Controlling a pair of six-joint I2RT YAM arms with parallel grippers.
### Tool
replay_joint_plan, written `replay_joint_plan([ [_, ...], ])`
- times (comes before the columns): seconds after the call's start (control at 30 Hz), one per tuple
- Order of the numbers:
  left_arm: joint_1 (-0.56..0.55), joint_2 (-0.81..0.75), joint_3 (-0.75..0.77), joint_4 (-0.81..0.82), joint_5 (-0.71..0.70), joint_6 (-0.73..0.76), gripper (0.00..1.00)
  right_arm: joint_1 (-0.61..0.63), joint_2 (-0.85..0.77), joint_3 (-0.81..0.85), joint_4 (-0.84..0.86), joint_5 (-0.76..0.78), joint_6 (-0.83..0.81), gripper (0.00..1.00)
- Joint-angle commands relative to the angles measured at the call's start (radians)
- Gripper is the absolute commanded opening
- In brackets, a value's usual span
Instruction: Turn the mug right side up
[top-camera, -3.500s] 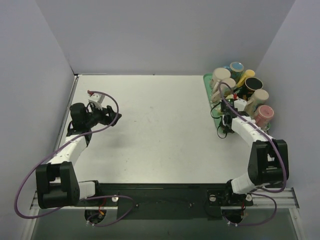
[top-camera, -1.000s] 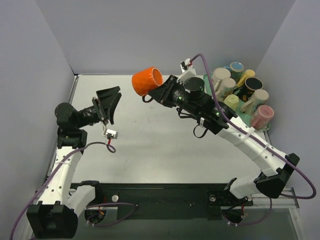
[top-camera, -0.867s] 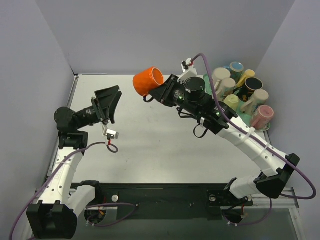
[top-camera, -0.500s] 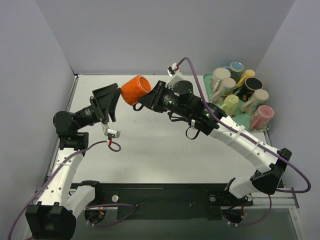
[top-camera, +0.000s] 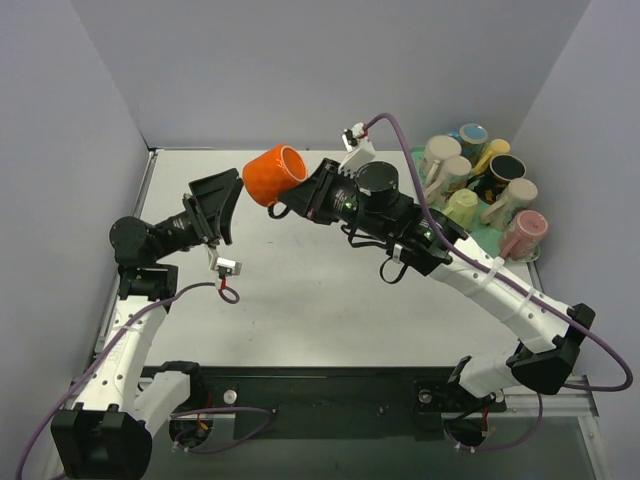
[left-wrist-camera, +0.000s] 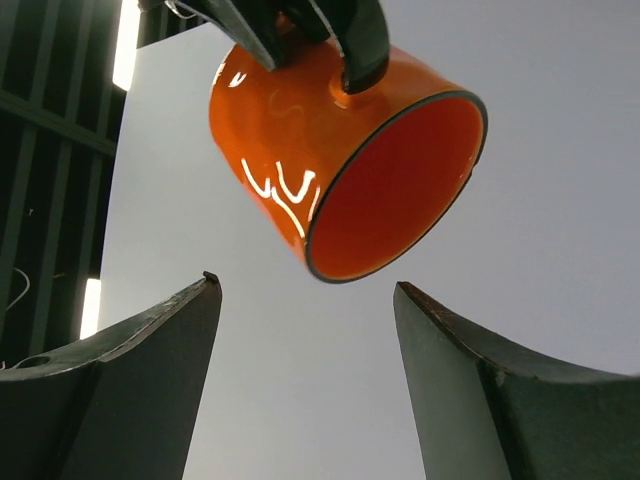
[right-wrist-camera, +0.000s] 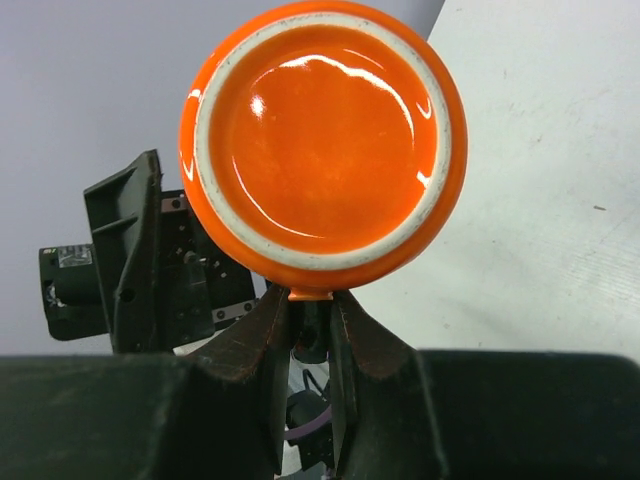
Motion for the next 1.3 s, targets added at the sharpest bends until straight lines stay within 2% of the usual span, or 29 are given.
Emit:
replay_joint_plan([
  [0.0,-0.002,-0.003,0.031,-0.002,0.021,0.032,0.80,0.029,-0.018,0.087,0.139,-0.027,0.002,0.00],
  [0.13,-0.007,-0.009,0.028,0.019,0.013,0.015,0.80,0.034,0.020,0.105,0.151,-0.044,0.020,0.00],
  [0.2,-0.010,-0.011,0.009,0.051,0.017,0.000,0.76,0.038,0.040,0.123,0.154,-0.057,0.020,0.00],
  [0.3,-0.013,-0.011,-0.011,0.143,0.027,-0.052,0.58,0.040,0.080,0.154,0.149,-0.079,0.031,0.00],
  [0.33,-0.011,-0.011,-0.018,0.159,0.026,-0.058,0.56,0.040,0.088,0.156,0.145,-0.082,0.031,0.00],
  [0.53,-0.014,-0.011,-0.034,0.226,0.035,-0.095,0.52,0.031,0.123,0.166,0.162,-0.116,0.051,0.00],
  [0.6,-0.014,-0.011,-0.038,0.234,0.058,-0.091,0.40,0.025,0.137,0.170,0.168,-0.128,0.065,0.00],
  [0.63,-0.014,-0.014,-0.044,0.243,0.059,-0.103,0.25,0.020,0.135,0.168,0.168,-0.131,0.068,0.00],
  [0.67,-0.014,-0.012,-0.050,0.254,0.063,-0.112,0.15,0.014,0.137,0.162,0.166,-0.127,0.068,0.00],
  [0.7,-0.014,-0.012,-0.055,0.259,0.061,-0.117,0.00,0.006,0.132,0.153,0.166,-0.125,0.071,0.00],
  [0.73,-0.014,-0.014,-0.063,0.260,0.053,-0.127,0.00,-0.004,0.123,0.133,0.163,-0.116,0.073,0.00],
  [0.77,-0.013,-0.014,-0.066,0.254,0.040,-0.127,0.00,-0.011,0.117,0.122,0.159,-0.111,0.067,0.04],
  [0.8,-0.013,-0.019,-0.067,0.222,0.021,-0.121,0.00,-0.024,0.097,0.099,0.139,-0.092,0.048,0.25],
  [0.83,-0.011,-0.019,-0.066,0.199,-0.012,-0.117,0.00,-0.035,0.088,0.088,0.126,-0.069,0.034,0.32],
  [0.87,-0.011,-0.023,-0.063,0.126,-0.035,-0.086,0.00,-0.043,0.063,0.065,0.093,-0.055,-0.002,0.53],
  [0.9,-0.011,-0.026,-0.057,0.069,-0.081,-0.066,0.00,-0.052,0.051,0.058,0.055,-0.007,-0.018,0.59],
  [0.93,-0.011,-0.028,-0.038,-0.053,-0.115,-0.007,0.00,-0.060,0.016,0.029,0.010,0.014,-0.057,0.81],
  [0.97,-0.011,-0.028,0.016,-0.173,-0.200,0.045,0.00,-0.069,-0.004,0.013,-0.012,0.081,-0.084,0.87],
  [1.0,-0.019,-0.022,0.053,-0.446,-0.247,0.119,0.00,-0.077,-0.041,-0.016,-0.057,0.114,-0.126,0.89],
  [1.03,-0.026,-0.011,0.159,-0.573,-0.381,0.147,0.00,-0.093,-0.062,-0.034,-0.084,0.167,-0.153,0.90],
  [1.07,-0.049,0.019,0.211,-0.851,-0.445,0.129,0.00,-0.104,-0.097,-0.065,-0.142,0.204,-0.188,0.90],
  [1.1,-0.060,0.033,0.265,-0.922,-0.583,0.082,0.00,-0.130,-0.121,-0.105,-0.163,0.253,-0.209,0.91],
  [1.13,-0.088,0.056,0.282,-1.008,-0.641,-0.022,0.00,-0.147,-0.168,-0.126,-0.208,0.272,-0.234,0.91],
  [1.17,-0.099,0.064,0.295,-1.024,-0.757,-0.073,0.00,-0.190,-0.185,-0.178,-0.225,0.307,-0.243,0.91],
  [1.27,-0.151,0.113,0.330,-1.144,-0.904,-0.353,0.00,-0.274,-0.283,-0.280,-0.297,0.413,-0.291,0.92],
])
